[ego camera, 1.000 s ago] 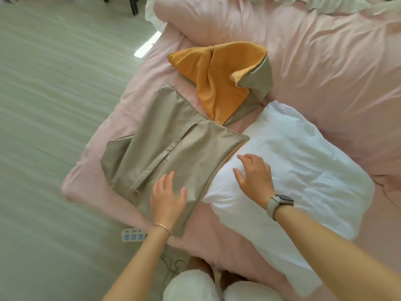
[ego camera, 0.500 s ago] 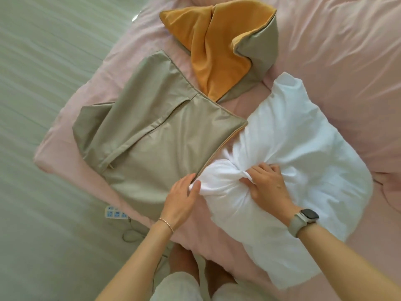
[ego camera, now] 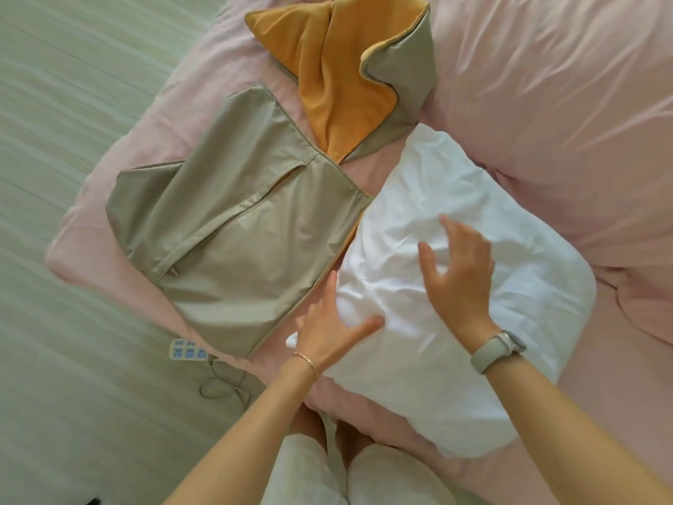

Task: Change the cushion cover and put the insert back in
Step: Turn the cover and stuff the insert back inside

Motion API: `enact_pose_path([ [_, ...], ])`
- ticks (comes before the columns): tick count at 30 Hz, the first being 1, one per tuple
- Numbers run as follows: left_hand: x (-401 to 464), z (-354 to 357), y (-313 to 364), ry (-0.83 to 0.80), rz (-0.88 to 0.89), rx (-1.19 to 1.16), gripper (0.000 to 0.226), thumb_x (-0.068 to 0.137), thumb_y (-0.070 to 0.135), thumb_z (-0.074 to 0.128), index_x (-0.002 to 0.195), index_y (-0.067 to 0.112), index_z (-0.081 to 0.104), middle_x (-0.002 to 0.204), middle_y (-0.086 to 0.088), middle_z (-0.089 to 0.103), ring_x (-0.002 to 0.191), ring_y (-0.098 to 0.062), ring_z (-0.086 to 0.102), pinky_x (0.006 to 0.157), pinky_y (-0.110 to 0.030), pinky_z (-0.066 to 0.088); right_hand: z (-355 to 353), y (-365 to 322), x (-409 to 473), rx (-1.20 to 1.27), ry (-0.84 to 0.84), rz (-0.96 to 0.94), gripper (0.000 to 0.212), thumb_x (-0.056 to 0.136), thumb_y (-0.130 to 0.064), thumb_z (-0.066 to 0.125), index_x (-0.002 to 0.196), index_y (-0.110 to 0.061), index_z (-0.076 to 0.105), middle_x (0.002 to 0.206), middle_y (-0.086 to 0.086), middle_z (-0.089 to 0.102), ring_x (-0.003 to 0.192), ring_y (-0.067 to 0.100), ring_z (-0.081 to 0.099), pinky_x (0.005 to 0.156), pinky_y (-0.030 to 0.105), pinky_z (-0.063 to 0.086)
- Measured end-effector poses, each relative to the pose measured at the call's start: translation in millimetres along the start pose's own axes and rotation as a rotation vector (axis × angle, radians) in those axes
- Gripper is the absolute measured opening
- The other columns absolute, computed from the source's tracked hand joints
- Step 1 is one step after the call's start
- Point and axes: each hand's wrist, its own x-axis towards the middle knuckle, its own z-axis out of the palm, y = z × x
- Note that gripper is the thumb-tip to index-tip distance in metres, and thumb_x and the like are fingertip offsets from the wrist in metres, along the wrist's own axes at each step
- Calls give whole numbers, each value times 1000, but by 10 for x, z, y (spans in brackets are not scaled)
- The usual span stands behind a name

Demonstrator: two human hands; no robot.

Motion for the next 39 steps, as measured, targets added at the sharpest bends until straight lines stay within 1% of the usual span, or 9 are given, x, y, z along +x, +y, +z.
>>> enact_pose_path([
  [5,-27,234,323,190,303,-200,44,79,23,51,120,8,58,104,-10,66,97,-28,59,77,-24,41,33,358,41,-62,-311,501,54,90,-46,50,126,-6,48,126,15,51,121,34,40,99,46,28],
  [9,-111,-117,572,216,518,-271,38,76,10,52,110,15,68,93,-9,67,86,-13,58,74,-9,40,-156,237,67,216,-2,491,39,90,-30,41,102,4,55,98,23,62,95,39,55,83,40,39],
  [13,-322,-663,667,302,646,-399,29,79,20,55,105,29,66,97,4,67,89,0,61,78,-16,46,-640,-326,134,348,231,296,39,86,-29,39,91,7,55,76,16,55,71,25,47,65,28,29],
  [20,-421,-2224,157,631,428,-429,30,79,27,56,106,18,63,97,5,65,84,12,57,79,-19,46,-320,-2005,452,424,124,38,27,93,-23,48,102,0,60,93,17,64,86,36,57,70,37,39],
  [23,-343,-2904,-188,790,285,-350,32,84,23,64,114,14,61,106,1,63,99,-10,56,83,-25,40,19,-2703,619,450,21,-6,23,95,-18,49,107,-1,58,98,14,62,91,32,55,72,32,34],
  [26,-143,-3397,-578,962,25,-77,70,80,40,63,140,15,38,132,-16,49,120,-33,44,98,-40,33,506,-3138,761,432,-202,-113,24,95,-19,49,114,-7,56,108,9,59,103,27,51,87,36,38],
  [31,298,-3263,-870,622,-12,387,76,85,44,58,147,30,16,154,-4,18,141,-32,12,107,-62,15,1170,-2982,597,228,-450,-64,40,96,-24,45,135,-16,43,134,4,46,126,23,37,100,41,30],
  [35,617,-2791,-765,377,345,677,66,85,53,50,144,33,28,153,-2,24,142,-35,11,101,-72,3,1325,-2384,241,258,-192,194,43,88,-28,35,116,-4,57,114,14,57,108,33,49,91,43,39],
  [39,895,-2419,-602,340,657,907,70,76,69,36,135,31,38,146,-2,39,140,-35,19,104,-67,-4,1342,-1717,-74,208,-56,715,38,94,-13,48,128,4,47,127,24,47,121,38,39,99,42,31],
])
